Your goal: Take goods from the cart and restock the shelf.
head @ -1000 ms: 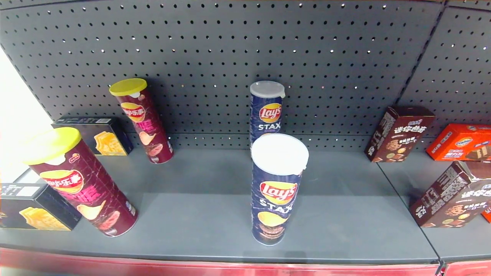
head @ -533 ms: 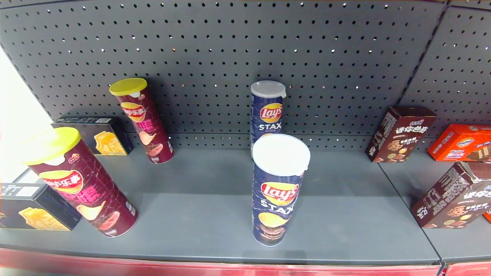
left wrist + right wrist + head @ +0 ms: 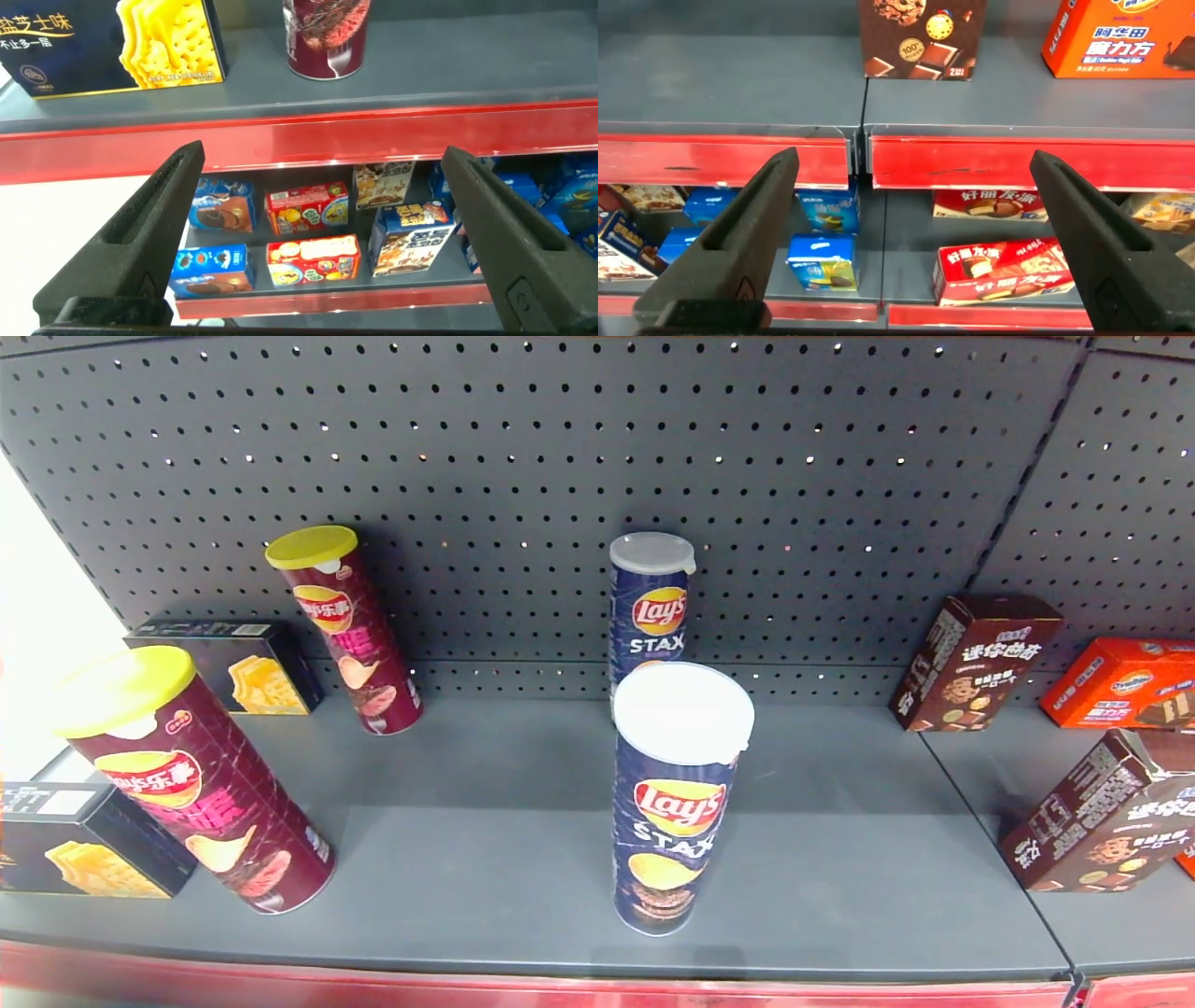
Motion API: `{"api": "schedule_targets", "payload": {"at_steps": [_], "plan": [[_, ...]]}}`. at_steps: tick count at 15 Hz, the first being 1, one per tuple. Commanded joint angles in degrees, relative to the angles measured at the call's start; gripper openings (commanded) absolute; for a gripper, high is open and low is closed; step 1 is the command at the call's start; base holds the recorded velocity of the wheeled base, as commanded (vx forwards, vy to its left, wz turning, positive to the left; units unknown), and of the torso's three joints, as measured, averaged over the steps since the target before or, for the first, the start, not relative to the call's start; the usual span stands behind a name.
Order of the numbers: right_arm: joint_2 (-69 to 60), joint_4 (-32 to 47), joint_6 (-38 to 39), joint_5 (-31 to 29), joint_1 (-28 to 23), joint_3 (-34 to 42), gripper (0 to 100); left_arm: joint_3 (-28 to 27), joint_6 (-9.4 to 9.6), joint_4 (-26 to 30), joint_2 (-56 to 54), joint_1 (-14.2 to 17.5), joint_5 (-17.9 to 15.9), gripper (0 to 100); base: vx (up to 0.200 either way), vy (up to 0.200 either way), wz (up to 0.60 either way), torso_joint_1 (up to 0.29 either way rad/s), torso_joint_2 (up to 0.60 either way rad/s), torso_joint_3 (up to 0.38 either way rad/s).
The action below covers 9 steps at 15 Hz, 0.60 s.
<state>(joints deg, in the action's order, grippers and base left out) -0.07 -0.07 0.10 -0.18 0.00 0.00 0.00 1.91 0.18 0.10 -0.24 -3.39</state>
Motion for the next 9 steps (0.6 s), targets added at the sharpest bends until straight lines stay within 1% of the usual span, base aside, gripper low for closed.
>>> {"api": "schedule_targets", "payload": {"at_steps": [1, 9], "plan": [[0.07, -0.01, -0.01, 0.01, 0.00, 0.00, 100, 0.00, 0.02, -0.01, -0.01, 0.07, 0.05, 100, 0.000, 0.000, 0.00, 0.000, 0.00, 0.000], [0.07, 0.07, -0.01, 0.01, 0.00, 0.00, 100, 0.00, 0.02, -0.01, 0.08, 0.07, -0.04, 100, 0.000, 0.000, 0.00, 0.000, 0.00, 0.000]]}}
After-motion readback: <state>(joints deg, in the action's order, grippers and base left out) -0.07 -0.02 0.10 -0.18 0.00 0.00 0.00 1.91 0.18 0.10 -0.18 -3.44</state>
